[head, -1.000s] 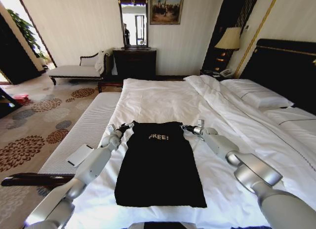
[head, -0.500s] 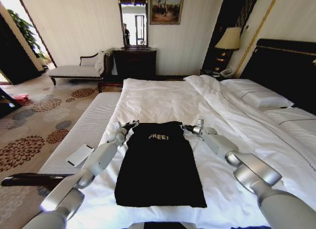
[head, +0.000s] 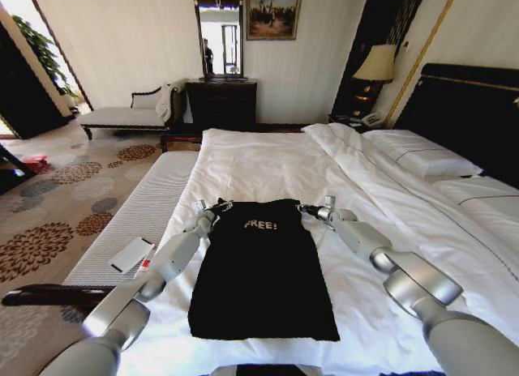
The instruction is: Fold the clothes on the bed.
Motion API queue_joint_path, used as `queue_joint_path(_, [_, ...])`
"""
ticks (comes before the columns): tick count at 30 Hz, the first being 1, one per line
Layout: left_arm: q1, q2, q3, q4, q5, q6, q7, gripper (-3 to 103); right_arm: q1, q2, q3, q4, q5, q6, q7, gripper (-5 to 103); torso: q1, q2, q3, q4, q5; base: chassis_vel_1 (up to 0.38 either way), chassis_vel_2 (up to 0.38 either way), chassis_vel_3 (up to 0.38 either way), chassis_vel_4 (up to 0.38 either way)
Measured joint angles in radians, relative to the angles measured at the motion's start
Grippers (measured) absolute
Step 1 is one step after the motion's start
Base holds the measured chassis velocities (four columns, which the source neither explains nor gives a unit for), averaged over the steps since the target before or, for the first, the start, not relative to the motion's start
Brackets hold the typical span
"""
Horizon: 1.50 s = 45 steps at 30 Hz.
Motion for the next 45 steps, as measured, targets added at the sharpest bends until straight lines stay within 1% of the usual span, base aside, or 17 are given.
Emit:
queue_joint_path(2, [0.0, -0.002, -0.003, 0.0, -0.003, 0.001, 0.0, 95, 0.0, -0.001, 0.0, 0.003, 0.0, 0.001, 0.002, 1, 0.0, 0.0, 0.0, -0.0001, 0.0, 0.0, 0.0, 0.0, 0.0])
queue_joint_path(3, [0.008, 0.001, -0.007, -0.001, -0.015, 0.005, -0.005, 80, 0.0, -0.001, 0.0, 0.008, 0.003, 0.001, 0.009, 1, 0.0, 0.0, 0.0, 0.0, -0.0002, 0.0, 0.0, 0.0, 0.0])
queue_joint_path(4, [0.011, 0.004, -0.007, -0.001, -0.017, 0.006, -0.006, 80, 0.0, 0.0, 0.0, 0.008, 0.003, 0.001, 0.009, 1, 0.0, 0.0, 0.0, 0.0001, -0.0001, 0.0, 0.0, 0.0, 0.0])
queue_joint_path(6, [0.013, 0.007, -0.007, -0.002, -0.018, 0.006, -0.006, 74, 0.0, 0.0, 0.0, 0.008, 0.004, 0.001, 0.01, 1, 0.0, 0.0, 0.0, 0.0001, -0.0001, 0.0, 0.0, 0.0, 0.0])
queue_joint_path(9, [0.026, 0.02, -0.012, -0.01, -0.02, 0.006, -0.008, 57, -0.001, -0.001, 0.0, 0.008, 0.004, 0.002, 0.014, 1, 0.0, 0.0, 0.0, 0.0002, -0.0001, 0.0, 0.0, 0.0, 0.0])
queue_joint_path(10, [0.026, 0.02, -0.012, -0.01, -0.02, 0.006, -0.008, 57, -0.001, -0.001, 0.0, 0.008, 0.004, 0.002, 0.014, 1, 0.0, 0.0, 0.0, 0.0002, -0.0001, 0.0, 0.0, 0.0, 0.0])
queue_joint_path(11, [0.029, 0.022, -0.014, -0.011, -0.02, 0.006, -0.008, 52, -0.002, -0.001, 0.0, 0.007, 0.004, 0.002, 0.014, 1, 0.0, 0.0, 0.0, 0.0002, -0.0001, 0.0, 0.0, 0.0, 0.0])
queue_joint_path(12, [0.031, 0.025, -0.015, -0.011, -0.02, 0.005, -0.009, 52, -0.002, -0.002, 0.0, 0.006, 0.004, 0.002, 0.014, 1, 0.0, 0.0, 0.0, 0.0002, -0.0001, 0.0, 0.0, 0.0, 0.0])
queue_joint_path(14, [0.034, 0.03, -0.016, -0.011, -0.02, 0.001, -0.01, 42, -0.005, -0.005, 0.0, 0.005, 0.004, 0.003, 0.014, 1, 0.0, 0.0, 0.0, 0.0001, -0.0001, 0.0, 0.0, 0.0, 0.0])
queue_joint_path(15, [0.034, 0.03, -0.016, -0.011, -0.02, 0.001, -0.01, 42, -0.005, -0.005, 0.0, 0.005, 0.004, 0.003, 0.014, 1, 0.0, 0.0, 0.0, 0.0001, -0.0001, 0.0, 0.0, 0.0, 0.0])
queue_joint_path(18, [0.034, 0.03, -0.016, -0.003, -0.018, -0.01, -0.009, 26, -0.007, -0.01, -0.001, 0.005, 0.004, 0.003, 0.011, 1, 0.0, 0.0, 0.0, 0.0002, -0.0001, 0.0, 0.0, 0.0, 0.0])
queue_joint_path(21, [0.031, 0.028, -0.016, 0.004, -0.016, -0.018, -0.007, 20, -0.008, -0.012, -0.001, 0.005, 0.004, 0.003, 0.01, 1, 0.0, 0.0, 0.0, 0.0, -0.0001, 0.0, 0.0, 0.0, 0.0])
queue_joint_path(24, [0.029, 0.027, -0.018, 0.004, -0.015, -0.025, -0.006, 4, -0.008, -0.013, -0.002, 0.005, 0.003, 0.003, 0.009, 1, 0.0, 0.0, 0.0, -0.0001, -0.0001, 0.0, 0.0, 0.0, 0.0])
queue_joint_path(27, [0.029, 0.029, -0.017, 0.006, -0.007, -0.038, -0.005, 2, -0.008, -0.011, -0.003, 0.005, 0.003, 0.003, 0.008, 1, 0.0, 0.0, 0.0, -0.0001, -0.0001, 0.0, 0.0, 0.0, 0.0])
queue_joint_path(34, [0.035, 0.024, -0.016, 0.02, 0.055, -0.121, -0.002, 2, -0.015, -0.006, 0.003, 0.022, 0.005, 0.009, 0.006, 1, 0.0, 0.0, 0.0, -0.0002, 0.0, 0.0, 0.0, 0.0, 0.0])
queue_joint_path(40, [0.034, 0.061, -0.017, -0.043, 0.038, -0.122, 0.005, 2, -0.025, -0.036, 0.029, 0.089, 0.03, 0.017, 0.025, 1, 0.0, 0.0, 0.0, 0.0002, -0.0002, 0.0, 0.0, 0.0, 0.0])
queue_joint_path(45, [0.007, 0.067, -0.014, -0.057, 0.023, -0.121, 0.007, 2, -0.021, -0.053, 0.037, 0.128, 0.043, 0.025, 0.044, 1, 0.0, 0.0, 0.0, 0.0002, 0.0002, 0.0, 0.0, 0.0, 0.0])
